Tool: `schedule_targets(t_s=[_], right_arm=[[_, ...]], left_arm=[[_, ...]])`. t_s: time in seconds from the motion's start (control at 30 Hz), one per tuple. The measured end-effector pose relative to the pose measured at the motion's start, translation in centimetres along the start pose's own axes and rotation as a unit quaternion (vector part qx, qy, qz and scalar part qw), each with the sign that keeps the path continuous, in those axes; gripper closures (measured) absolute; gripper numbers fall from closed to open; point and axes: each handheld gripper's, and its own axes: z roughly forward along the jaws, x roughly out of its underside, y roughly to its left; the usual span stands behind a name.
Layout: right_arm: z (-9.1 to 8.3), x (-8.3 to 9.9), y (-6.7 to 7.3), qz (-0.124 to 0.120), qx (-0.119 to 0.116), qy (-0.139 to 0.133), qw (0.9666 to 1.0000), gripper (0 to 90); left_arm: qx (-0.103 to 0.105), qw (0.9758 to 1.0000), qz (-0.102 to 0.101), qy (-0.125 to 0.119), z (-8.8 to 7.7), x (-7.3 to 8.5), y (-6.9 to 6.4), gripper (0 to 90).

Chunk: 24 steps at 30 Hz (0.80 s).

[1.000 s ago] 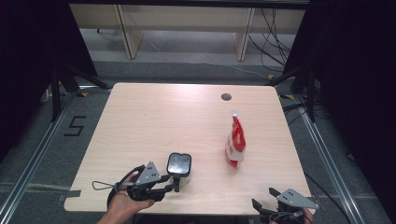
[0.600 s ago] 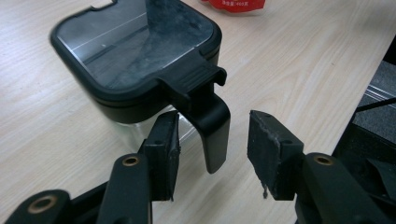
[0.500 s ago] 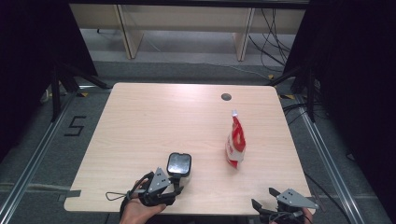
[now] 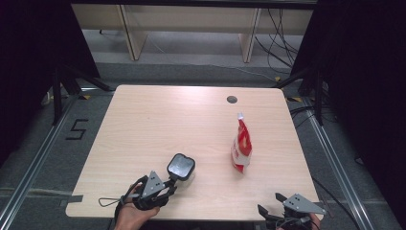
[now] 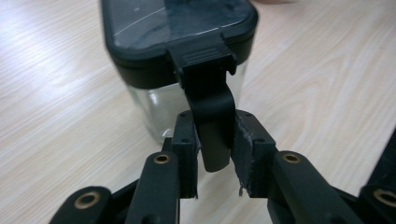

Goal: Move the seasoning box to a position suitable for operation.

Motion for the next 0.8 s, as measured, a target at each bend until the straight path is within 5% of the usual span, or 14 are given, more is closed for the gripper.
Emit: schedule_targets(t_s=[0.17, 0.2, 0.33, 0.4, 0.43, 0.63, 0.67, 0.7, 0.8], right_arm=[[0.1, 0.0, 0.1, 0.002, 0.000, -0.001, 1.0000, 23.6], [0.0, 0.0, 0.1, 0.004, -0.002, 0.002, 1.0000, 23.6], [0.0, 0.0, 0.0, -0.001, 0.001, -0.003, 1.0000, 23.6], [0.1, 0.0, 0.0, -0.004, 0.003, -0.003, 1.0000, 23.6], [0.1, 0.0, 0.0, -0.004, 0.003, -0.003, 1.0000, 23.6], [0.0, 0.0, 0.3, 0.014, 0.001, 0.005, 0.9999, 23.6], [0.0, 0.0, 0.3, 0.012, 0.001, 0.005, 0.9999, 23.6], [0.1, 0.0, 0.0, -0.002, 0.001, -0.001, 1.0000, 23.6], [0.0, 0.0, 0.3, 0.012, -0.001, 0.005, 0.9999, 23.6]], left_arm=[[-0.026, 0.9996, -0.006, -0.004, -0.3, 0.3, 1.6, 70.8], [-0.033, 0.9992, -0.021, -0.005, -0.3, 0.4, 1.7, 70.9], [-0.049, 0.9987, -0.015, -0.009, -0.2, 0.5, 2.6, 71.9], [-0.051, 0.9986, -0.012, -0.007, -0.1, 0.5, 3.0, 72.3], [-0.050, 0.9981, -0.031, -0.019, 0.1, 0.5, 2.9, 72.5], [-0.045, 0.9988, -0.013, -0.013, 0.2, 0.4, 3.7, 73.2], [-0.043, 0.9989, 0.003, -0.016, 0.2, 0.4, 3.9, 73.2], [-0.038, 0.9991, 0.005, -0.019, 0.3, 0.5, 4.1, 73.3], [-0.036, 0.9990, 0.002, -0.024, 0.5, 0.4, 4.3, 73.7]])
